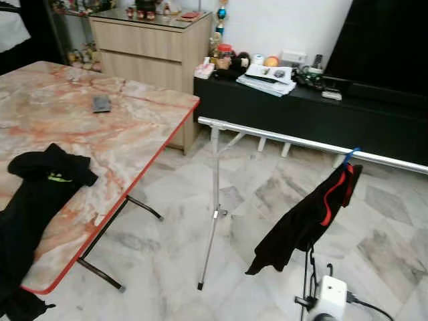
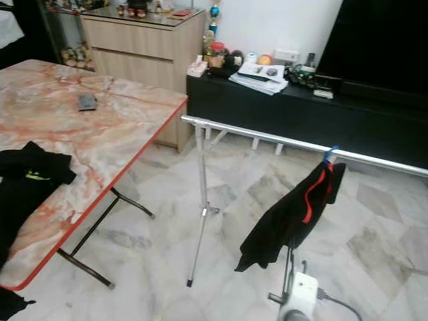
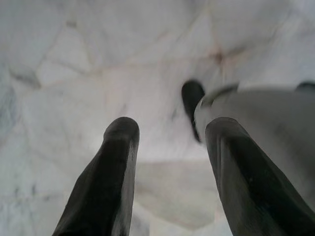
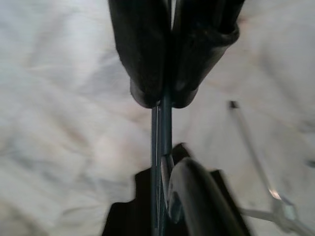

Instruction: Hang hanger

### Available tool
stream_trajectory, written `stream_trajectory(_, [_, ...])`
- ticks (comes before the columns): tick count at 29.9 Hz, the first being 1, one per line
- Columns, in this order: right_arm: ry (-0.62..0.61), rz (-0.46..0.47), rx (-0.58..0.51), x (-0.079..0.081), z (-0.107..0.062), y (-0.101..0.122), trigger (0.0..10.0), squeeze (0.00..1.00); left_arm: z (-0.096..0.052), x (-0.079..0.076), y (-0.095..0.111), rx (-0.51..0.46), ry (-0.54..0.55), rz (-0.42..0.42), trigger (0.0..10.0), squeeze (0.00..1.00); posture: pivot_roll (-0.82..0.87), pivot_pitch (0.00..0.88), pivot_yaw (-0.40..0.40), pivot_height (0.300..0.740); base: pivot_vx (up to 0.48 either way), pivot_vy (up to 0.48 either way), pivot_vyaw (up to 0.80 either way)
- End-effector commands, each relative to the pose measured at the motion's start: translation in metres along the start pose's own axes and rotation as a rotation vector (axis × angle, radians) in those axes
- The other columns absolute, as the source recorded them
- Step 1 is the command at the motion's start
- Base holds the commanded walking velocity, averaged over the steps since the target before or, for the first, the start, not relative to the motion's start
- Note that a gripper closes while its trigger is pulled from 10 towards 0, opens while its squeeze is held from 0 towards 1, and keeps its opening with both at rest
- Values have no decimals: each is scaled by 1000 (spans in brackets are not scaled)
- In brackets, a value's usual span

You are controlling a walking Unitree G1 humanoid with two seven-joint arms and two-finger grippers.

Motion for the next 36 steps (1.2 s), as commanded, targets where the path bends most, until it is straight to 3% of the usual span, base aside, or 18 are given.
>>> stream_trajectory(1, [4,31,-89,12,-1,24,7216,0,0,-3,-3,14,-5,16,10000,0,75,0,-56,740,0,0,0])
stream_trajectory(2, [-13,51,-108,12,-4,27,10000,0,0,-5,-1,10,-15,28,10000,0,72,0,-56,740,0,0,0])
stream_trajectory(11, [-54,104,-147,10,-15,25,10000,0,1,-8,0,10,-29,39,10000,0,68,0,-52,740,0,-191,0])
stream_trajectory(21, [-154,201,-63,-3,-18,5,10000,0,2,-15,5,-2,-52,59,10000,0,69,0,-42,740,0,-333,0])
stream_trajectory(29, [-105,183,-6,6,-16,-3,10000,0,2,-14,9,-11,-59,71,10000,0,72,0,-41,740,0,-329,0])
stream_trajectory(36, [-125,201,-1,-1,-15,-7,10000,0,1,-9,6,-3,-56,81,10000,0,74,0,-40,740,0,-304,0])
Point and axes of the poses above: a point about 5 cm out from each wrist's last joint towards the gripper, its own z axis pointing out of the wrist towards the gripper, its own y axis along the axis of the wrist's last joint, x = y × z, the point moved 6 cm from there along z, pointing out of the wrist towards the gripper, and after that the axes turned 5 degrees about -z, right-handed, at the moved point
